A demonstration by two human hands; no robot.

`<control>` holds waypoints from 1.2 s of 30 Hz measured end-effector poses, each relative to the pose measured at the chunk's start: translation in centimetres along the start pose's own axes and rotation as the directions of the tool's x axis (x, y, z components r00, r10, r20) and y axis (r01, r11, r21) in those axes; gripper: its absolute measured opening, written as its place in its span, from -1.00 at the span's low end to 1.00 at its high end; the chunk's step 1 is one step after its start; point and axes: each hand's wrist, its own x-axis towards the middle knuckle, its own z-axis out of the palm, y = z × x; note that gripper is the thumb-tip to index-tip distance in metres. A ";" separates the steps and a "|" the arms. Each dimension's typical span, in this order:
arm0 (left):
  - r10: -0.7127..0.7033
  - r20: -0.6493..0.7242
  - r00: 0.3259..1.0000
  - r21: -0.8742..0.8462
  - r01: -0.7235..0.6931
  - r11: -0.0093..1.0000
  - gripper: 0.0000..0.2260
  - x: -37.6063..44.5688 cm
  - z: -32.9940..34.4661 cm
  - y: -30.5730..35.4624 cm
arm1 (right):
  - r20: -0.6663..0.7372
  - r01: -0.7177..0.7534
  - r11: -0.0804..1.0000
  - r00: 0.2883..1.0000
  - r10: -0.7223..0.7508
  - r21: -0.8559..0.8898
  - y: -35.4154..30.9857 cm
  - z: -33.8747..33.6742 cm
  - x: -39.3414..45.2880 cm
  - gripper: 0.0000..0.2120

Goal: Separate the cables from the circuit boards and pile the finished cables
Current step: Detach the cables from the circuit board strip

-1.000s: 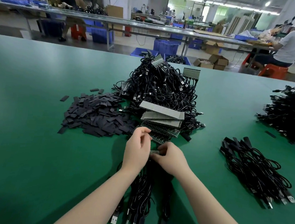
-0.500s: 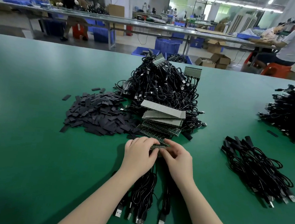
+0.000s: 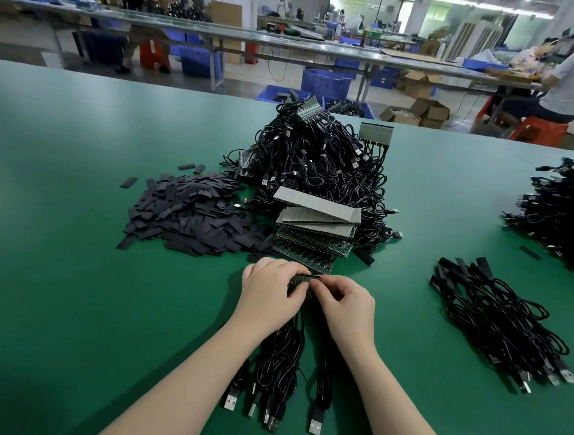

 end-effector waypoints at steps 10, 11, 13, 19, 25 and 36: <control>0.024 -0.008 1.000 0.016 -0.023 1.000 -0.83 -0.1 -0.1 0.2 | -0.006 0.022 1.000 1.000 -0.022 0.002 -0.1 0.1 -0.1 -0.78; 0.027 -0.009 1.000 0.020 -0.026 0.999 -0.83 -0.1 -0.1 0.2 | -0.006 0.028 1.000 1.000 -0.028 -0.006 -0.1 0.1 -0.1 -0.79; 0.029 -0.005 1.000 0.025 -0.029 0.999 -0.83 0.0 -0.1 0.2 | -0.005 0.030 0.999 1.000 -0.031 -0.019 -0.1 0.1 -0.2 -0.81; 0.026 0.008 1.000 0.046 -0.026 0.999 -0.84 0.0 0.0 0.2 | -0.002 0.023 0.999 1.000 -0.023 -0.036 -0.3 0.2 -0.2 -0.78; 0.020 0.022 1.000 0.052 -0.021 0.998 -0.84 0.1 0.0 0.3 | -0.008 0.017 0.999 1.000 -0.018 -0.049 -0.3 0.2 -0.2 -0.86; 0.013 0.029 0.999 0.062 -0.014 0.998 -0.82 0.1 0.1 0.3 | -0.021 0.022 0.995 0.999 -0.025 -0.095 -0.7 0.3 -0.3 -0.87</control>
